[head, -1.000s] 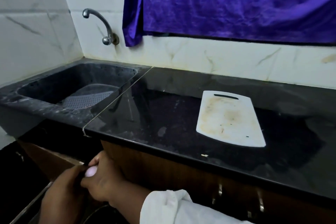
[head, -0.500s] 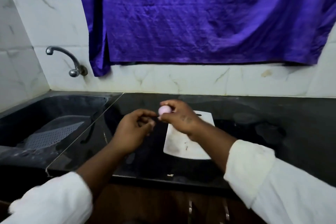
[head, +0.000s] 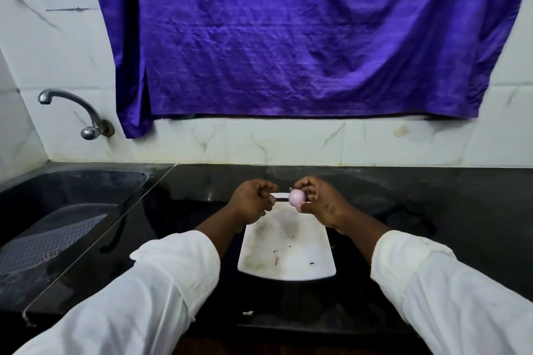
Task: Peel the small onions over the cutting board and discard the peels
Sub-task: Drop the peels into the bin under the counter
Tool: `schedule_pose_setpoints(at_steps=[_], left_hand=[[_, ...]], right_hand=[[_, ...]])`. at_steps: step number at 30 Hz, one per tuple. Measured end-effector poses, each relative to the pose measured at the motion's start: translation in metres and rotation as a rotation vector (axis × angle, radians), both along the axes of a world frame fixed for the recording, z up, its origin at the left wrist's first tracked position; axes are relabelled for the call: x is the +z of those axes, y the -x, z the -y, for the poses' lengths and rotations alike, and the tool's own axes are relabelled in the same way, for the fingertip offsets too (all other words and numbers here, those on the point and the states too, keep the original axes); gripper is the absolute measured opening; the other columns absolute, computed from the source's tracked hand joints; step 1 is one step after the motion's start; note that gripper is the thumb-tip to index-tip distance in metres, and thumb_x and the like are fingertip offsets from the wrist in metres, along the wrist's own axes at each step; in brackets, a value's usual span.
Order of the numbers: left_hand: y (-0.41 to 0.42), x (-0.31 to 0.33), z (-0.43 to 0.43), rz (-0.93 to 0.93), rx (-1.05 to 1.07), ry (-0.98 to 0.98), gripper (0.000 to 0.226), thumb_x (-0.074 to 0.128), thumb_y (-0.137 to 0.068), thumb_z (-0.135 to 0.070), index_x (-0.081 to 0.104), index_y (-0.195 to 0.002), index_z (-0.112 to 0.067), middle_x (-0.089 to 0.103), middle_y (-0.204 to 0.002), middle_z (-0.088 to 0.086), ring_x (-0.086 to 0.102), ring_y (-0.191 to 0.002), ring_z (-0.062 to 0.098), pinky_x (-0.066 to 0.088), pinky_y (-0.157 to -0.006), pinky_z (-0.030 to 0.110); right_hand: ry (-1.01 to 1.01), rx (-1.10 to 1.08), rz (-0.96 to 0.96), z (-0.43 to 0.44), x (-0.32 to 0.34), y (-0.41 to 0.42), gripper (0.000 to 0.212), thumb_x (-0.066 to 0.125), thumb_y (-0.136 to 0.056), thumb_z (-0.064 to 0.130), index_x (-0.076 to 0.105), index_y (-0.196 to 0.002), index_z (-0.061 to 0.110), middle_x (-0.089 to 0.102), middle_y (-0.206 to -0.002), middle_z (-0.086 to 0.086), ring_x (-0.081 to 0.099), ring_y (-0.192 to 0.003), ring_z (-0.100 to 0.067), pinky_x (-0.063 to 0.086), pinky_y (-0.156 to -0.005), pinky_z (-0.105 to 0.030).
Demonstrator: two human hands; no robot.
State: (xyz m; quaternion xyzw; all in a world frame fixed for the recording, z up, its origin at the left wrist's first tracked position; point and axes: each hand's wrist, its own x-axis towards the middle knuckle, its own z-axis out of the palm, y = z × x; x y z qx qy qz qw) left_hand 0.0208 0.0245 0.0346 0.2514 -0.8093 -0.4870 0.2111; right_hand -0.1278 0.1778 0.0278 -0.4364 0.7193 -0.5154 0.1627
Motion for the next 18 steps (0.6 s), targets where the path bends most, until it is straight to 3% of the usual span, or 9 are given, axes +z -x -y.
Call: schedule_pose_setpoints(at_steps=[6, 9, 13, 18], left_hand=[[0.023, -0.019, 0.007, 0.009, -0.034, 0.058, 0.038, 0.073, -0.092, 0.0, 0.07, -0.128, -0.011, 0.075, -0.097, 0.006, 0.065, -0.08, 0.017, 0.052, -0.073, 0.031], [0.031, -0.028, 0.006, 0.014, -0.045, 0.096, 0.031, 0.075, -0.09, -0.001, 0.075, -0.12, -0.009, 0.074, -0.091, 0.002, 0.065, -0.081, 0.016, 0.051, -0.075, 0.029], [0.04, -0.035, 0.005, 0.012, -0.029, 0.211, 0.018, 0.08, -0.089, -0.008, 0.08, -0.107, -0.01, 0.07, -0.081, -0.007, 0.058, -0.067, 0.002, 0.045, -0.065, 0.016], [0.046, -0.039, 0.01, 0.026, -0.002, 0.273, 0.015, 0.078, -0.09, -0.008, 0.081, -0.103, -0.014, 0.075, -0.088, -0.002, 0.065, -0.077, 0.008, 0.054, -0.074, 0.023]], right_hand=[[-0.038, 0.069, -0.053, 0.006, -0.017, 0.017, 0.041, 0.083, -0.076, 0.004, 0.067, -0.103, 0.029, 0.071, -0.115, -0.004, 0.069, -0.108, -0.027, 0.059, -0.096, -0.048], [-0.042, 0.097, -0.063, 0.009, -0.021, 0.024, 0.041, 0.082, -0.078, -0.002, 0.068, -0.109, 0.019, 0.071, -0.115, -0.005, 0.07, -0.107, -0.024, 0.06, -0.092, -0.038], [-0.034, 0.123, -0.041, 0.014, -0.026, 0.035, 0.041, 0.078, -0.077, -0.013, 0.064, -0.114, -0.004, 0.072, -0.107, -0.008, 0.072, -0.094, -0.012, 0.057, -0.076, -0.017], [-0.03, 0.159, 0.004, 0.026, -0.035, 0.049, 0.046, 0.077, -0.073, -0.02, 0.063, -0.115, -0.009, 0.068, -0.115, -0.028, 0.065, -0.098, -0.024, 0.057, -0.079, -0.022]])
